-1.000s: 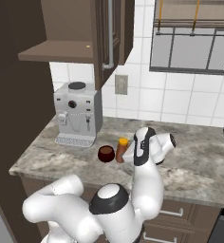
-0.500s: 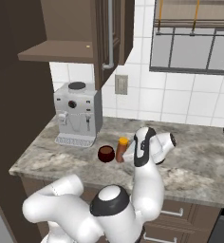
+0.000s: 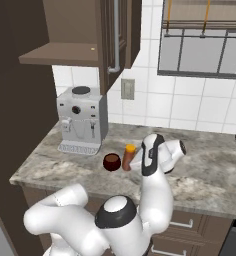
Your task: Pick the cinnamon and honey bottle from the cabinet and place them next to the mug.
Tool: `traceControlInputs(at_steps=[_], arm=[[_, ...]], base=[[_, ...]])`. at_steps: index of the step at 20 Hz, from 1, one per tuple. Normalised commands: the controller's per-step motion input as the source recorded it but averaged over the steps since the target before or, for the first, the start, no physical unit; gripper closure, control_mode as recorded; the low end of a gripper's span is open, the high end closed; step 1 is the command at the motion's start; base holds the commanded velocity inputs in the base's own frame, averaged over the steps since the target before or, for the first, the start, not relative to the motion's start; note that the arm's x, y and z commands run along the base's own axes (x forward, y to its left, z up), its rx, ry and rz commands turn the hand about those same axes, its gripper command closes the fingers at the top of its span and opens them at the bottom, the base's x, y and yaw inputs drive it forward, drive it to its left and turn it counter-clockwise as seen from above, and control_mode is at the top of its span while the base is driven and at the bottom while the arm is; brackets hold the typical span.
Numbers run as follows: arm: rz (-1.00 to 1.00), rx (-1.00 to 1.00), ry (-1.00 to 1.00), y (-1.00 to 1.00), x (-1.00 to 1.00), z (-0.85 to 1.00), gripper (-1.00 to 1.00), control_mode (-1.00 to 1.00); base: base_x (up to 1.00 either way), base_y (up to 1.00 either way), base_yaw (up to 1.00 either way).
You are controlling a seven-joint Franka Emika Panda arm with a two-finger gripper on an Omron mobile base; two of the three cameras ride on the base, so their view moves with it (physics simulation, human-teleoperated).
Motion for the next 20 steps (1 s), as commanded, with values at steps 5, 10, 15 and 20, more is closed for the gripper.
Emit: traceControlInputs(at_steps=[5, 10, 15, 20], arm=[[0.0, 0.0, 0.0, -0.1, 0.0, 0.0, -1.0, -1.0], [0.0, 0.0, 0.0, -0.05, 0.0, 0.0, -1.0, -1.0], [0.0, 0.0, -0.01, 0.0, 0.0, 0.13, -1.0, -1.0], [0.0, 0.0, -0.11, 0.0, -0.13, 0.49, -1.0, -1.0]], base=[[0.0, 0.0, 0.0], [0.0, 0.0, 0.0], [0.0, 0.0, 0.0], [0.0, 0.0, 0.0]])
